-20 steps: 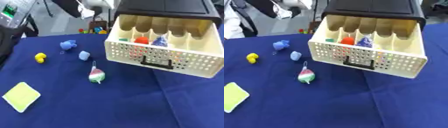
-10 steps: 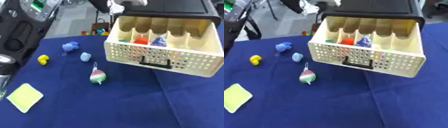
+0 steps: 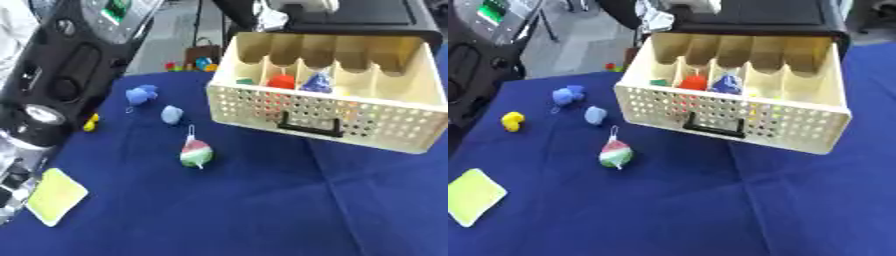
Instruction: Pick up objects from table and place into drawer.
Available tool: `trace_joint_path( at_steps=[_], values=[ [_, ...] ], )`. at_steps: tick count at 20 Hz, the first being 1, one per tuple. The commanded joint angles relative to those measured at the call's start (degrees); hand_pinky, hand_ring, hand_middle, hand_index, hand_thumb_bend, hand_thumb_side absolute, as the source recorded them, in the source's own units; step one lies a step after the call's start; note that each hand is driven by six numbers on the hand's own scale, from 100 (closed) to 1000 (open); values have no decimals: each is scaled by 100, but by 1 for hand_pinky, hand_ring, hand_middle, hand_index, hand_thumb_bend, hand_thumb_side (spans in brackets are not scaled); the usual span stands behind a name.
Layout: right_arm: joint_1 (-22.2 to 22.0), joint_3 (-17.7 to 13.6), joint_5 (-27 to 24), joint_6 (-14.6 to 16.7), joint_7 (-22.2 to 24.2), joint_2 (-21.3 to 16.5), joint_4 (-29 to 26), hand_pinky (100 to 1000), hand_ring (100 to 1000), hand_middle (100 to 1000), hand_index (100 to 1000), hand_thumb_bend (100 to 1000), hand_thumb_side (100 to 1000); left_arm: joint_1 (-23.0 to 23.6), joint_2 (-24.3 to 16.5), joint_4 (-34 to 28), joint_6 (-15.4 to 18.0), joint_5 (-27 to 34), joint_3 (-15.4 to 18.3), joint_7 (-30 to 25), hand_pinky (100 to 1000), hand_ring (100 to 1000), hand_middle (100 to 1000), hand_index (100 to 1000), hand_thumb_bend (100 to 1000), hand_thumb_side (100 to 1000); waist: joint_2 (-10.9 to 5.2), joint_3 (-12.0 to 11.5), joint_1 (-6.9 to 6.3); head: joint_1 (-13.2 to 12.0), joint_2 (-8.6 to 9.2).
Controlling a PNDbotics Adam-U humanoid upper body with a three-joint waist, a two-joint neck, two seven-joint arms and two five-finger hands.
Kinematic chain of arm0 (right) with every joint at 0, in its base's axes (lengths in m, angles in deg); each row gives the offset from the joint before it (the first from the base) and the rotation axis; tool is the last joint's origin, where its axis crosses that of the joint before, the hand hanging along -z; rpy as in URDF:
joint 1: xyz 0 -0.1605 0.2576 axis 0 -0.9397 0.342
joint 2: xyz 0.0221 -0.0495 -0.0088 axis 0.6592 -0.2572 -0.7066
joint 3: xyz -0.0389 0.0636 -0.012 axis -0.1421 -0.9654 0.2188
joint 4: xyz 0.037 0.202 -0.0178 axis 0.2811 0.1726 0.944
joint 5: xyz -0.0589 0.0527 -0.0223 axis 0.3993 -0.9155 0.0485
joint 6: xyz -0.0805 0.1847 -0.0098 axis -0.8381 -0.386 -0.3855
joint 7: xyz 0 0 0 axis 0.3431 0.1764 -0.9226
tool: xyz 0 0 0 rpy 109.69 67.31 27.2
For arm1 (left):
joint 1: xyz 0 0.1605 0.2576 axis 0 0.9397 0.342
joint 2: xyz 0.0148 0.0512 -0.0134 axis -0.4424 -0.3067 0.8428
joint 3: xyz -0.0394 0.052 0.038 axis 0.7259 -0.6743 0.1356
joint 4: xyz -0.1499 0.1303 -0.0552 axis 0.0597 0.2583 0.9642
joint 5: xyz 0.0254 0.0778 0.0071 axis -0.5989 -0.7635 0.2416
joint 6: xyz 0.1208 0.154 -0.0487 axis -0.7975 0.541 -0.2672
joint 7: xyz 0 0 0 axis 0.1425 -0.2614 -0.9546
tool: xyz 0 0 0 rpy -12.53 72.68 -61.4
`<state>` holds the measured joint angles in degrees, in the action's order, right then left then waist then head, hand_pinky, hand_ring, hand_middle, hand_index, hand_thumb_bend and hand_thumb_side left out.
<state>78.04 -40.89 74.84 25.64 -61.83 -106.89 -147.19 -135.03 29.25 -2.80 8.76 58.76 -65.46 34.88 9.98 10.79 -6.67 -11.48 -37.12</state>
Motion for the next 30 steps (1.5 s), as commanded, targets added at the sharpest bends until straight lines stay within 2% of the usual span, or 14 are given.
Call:
trace_joint_path(
  at_steps=[1, 17, 26, 30],
  values=[
    [120, 2, -29, 38, -23, -83, -50, 666, 607, 699, 716, 100, 898, -171, 38, 48, -49, 51, -18, 116, 448, 641, 540, 707, 100, 283, -62, 21, 31, -66, 88],
    [216, 9, -71, 12, -9, -26, -50, 666, 604, 703, 713, 100, 897, -134, 331, 448, -130, 109, -288, 249, 443, 644, 536, 705, 100, 340, 14, 144, -74, -108, 230],
    [254, 19, -78, 13, 3, -12, -50, 664, 603, 702, 712, 100, 897, -108, 443, 774, -116, -10, -302, 409, 440, 646, 539, 711, 100, 351, 58, 181, -131, -107, 267],
    [277, 31, -84, 13, 15, 3, -50, 659, 600, 698, 711, 100, 897, -109, 526, 991, -261, -221, -269, 671, 438, 652, 540, 713, 100, 362, 104, 207, -170, -113, 280]
  ],
)
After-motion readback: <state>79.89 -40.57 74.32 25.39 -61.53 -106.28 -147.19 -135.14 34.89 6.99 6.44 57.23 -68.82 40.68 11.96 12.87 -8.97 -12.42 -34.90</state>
